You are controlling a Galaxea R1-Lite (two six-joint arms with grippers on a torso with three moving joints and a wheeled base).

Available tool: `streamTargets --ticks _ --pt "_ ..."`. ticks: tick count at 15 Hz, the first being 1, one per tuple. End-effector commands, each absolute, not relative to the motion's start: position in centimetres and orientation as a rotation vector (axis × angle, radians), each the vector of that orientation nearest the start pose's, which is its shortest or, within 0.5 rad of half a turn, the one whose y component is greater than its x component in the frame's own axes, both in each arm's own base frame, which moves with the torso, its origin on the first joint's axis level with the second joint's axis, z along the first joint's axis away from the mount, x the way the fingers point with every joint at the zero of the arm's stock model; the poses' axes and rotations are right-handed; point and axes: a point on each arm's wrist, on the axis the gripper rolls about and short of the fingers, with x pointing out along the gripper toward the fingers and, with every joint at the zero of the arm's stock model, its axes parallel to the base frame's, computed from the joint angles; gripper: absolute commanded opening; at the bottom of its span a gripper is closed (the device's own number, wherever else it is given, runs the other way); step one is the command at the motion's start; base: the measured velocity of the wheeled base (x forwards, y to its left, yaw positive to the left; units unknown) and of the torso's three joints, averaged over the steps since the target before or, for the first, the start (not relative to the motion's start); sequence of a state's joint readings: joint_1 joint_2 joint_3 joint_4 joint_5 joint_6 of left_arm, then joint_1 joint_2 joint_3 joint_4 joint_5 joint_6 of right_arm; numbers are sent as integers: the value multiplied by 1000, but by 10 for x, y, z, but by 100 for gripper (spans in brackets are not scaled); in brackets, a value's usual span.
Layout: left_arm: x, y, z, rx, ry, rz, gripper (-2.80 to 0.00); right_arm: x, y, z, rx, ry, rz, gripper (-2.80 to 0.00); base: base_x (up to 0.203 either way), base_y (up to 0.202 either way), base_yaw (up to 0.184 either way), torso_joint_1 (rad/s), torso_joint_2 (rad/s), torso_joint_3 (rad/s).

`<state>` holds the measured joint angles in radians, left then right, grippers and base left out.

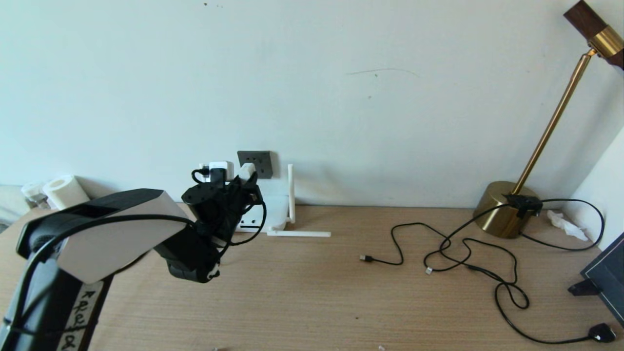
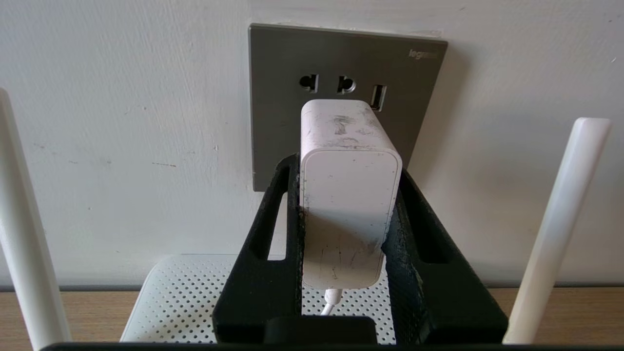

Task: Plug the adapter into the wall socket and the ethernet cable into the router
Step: Align plug and socket

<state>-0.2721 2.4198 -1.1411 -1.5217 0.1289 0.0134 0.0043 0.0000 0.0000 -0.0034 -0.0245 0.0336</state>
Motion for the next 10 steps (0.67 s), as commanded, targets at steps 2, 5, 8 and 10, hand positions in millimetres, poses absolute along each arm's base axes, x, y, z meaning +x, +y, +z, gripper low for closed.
streamTargets --ticks 2,5,8,10 --pt "434 -115 75 -28 -245 -129 -280 -23 -1 76 34 -4 -20 -280 0 0 0 0 0 0" --pt "436 -111 77 -25 -254 -119 -280 -23 -1 76 34 -5 -20 -280 0 0 0 0 0 0" --pt "440 -109 78 -17 -267 -105 -280 -23 -1 76 34 -4 -20 -280 0 0 0 0 0 0" --pt "442 -108 82 -22 -285 -83 -280 -23 -1 76 34 -3 -20 -280 0 0 0 0 0 0"
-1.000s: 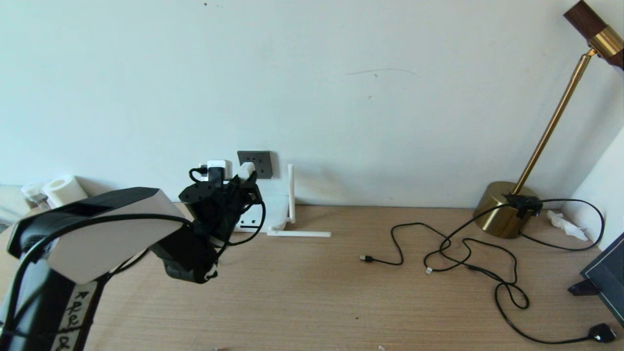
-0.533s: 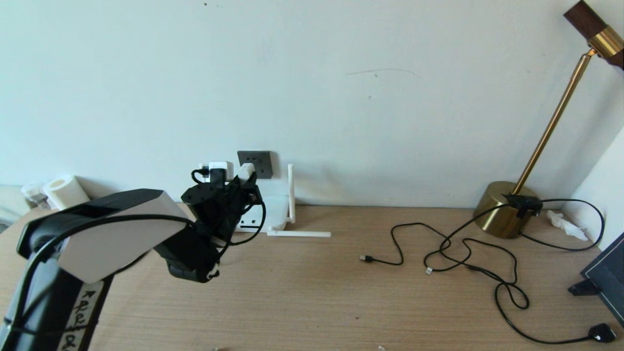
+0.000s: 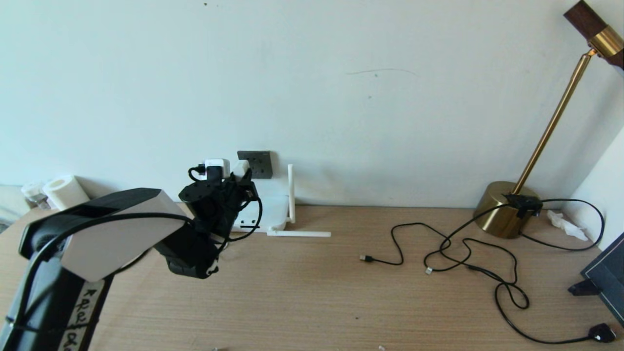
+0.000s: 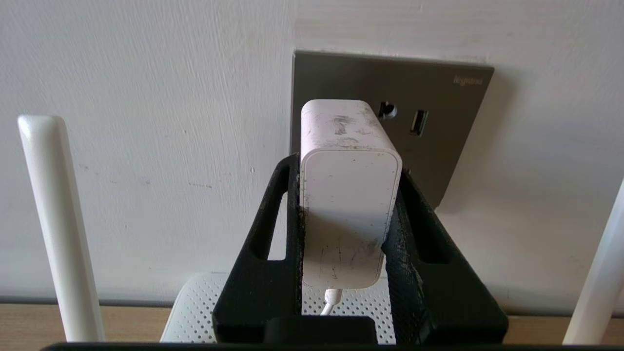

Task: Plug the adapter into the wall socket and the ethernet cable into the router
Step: Align plug and socket

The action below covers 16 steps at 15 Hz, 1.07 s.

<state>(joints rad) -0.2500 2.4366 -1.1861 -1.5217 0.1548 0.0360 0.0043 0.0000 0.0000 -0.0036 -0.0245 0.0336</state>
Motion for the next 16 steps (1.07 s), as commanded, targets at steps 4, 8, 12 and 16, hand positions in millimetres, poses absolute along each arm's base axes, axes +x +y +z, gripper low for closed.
streamTargets --ticks 4,8,12,16 --pt "441 -111 83 -23 -285 -89 -280 -23 -1 76 34 -3 -20 -280 0 0 0 0 0 0" --pt "439 -116 83 -26 -282 -102 -280 -23 -1 76 34 -5 -20 -280 0 0 0 0 0 0" --pt "437 -123 81 -25 -277 -115 -280 -23 -1 76 34 -3 -20 -280 0 0 0 0 0 0" --pt "438 -125 78 -25 -272 -118 -280 -23 -1 76 34 -5 -20 -280 0 0 0 0 0 0"
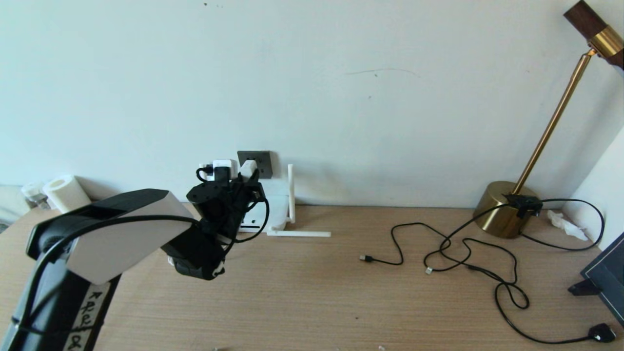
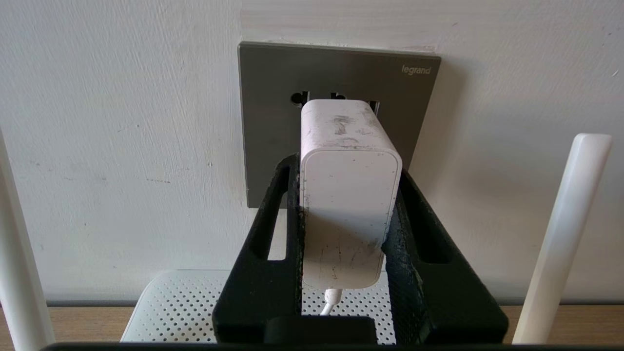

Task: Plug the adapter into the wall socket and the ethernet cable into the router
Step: Align plug and socket, then plug plug into socket

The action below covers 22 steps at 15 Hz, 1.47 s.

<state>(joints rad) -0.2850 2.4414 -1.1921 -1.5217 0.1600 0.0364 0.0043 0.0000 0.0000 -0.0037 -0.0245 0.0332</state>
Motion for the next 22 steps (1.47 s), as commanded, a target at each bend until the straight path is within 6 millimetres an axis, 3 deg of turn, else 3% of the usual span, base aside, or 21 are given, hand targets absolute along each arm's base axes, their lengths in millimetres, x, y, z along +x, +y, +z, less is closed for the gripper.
streamTargets --ticks 1,22 --pt "438 -124 77 -24 -272 -117 -280 -23 -1 76 34 -3 -20 -280 0 0 0 0 0 0" --pt "446 -115 75 7 -286 -94 -280 -23 -1 76 34 -5 -20 -280 0 0 0 0 0 0"
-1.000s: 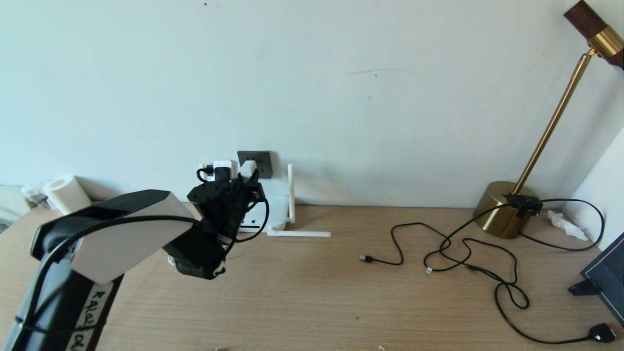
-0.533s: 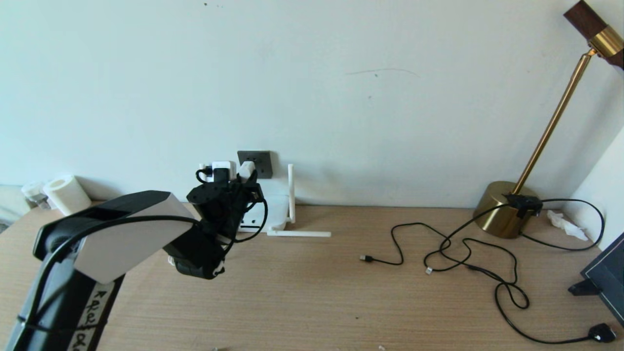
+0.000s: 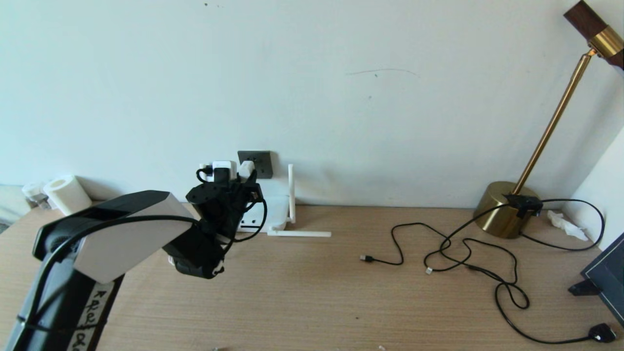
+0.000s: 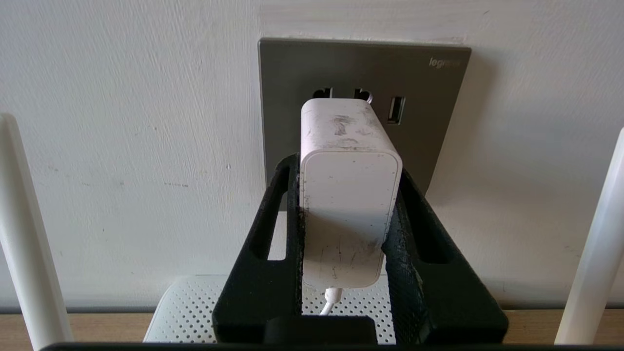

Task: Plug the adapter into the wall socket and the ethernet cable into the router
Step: Plug plug into socket

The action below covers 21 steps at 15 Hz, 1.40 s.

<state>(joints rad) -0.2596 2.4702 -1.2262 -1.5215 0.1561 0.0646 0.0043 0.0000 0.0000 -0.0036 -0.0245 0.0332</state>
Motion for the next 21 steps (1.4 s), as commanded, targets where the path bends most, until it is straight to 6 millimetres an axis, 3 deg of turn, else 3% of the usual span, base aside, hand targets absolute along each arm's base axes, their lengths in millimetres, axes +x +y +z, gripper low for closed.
streamTargets --ticks 1,8,21 --pt "446 -116 74 11 -285 -98 -280 -23 -1 76 34 -5 -20 -280 0 0 0 0 0 0" --pt "442 -122 80 19 -294 -120 -280 -23 -1 76 34 -3 -20 -280 0 0 0 0 0 0" --pt "438 -116 82 40 -280 -104 -280 -23 -1 76 34 -4 -20 -280 0 0 0 0 0 0"
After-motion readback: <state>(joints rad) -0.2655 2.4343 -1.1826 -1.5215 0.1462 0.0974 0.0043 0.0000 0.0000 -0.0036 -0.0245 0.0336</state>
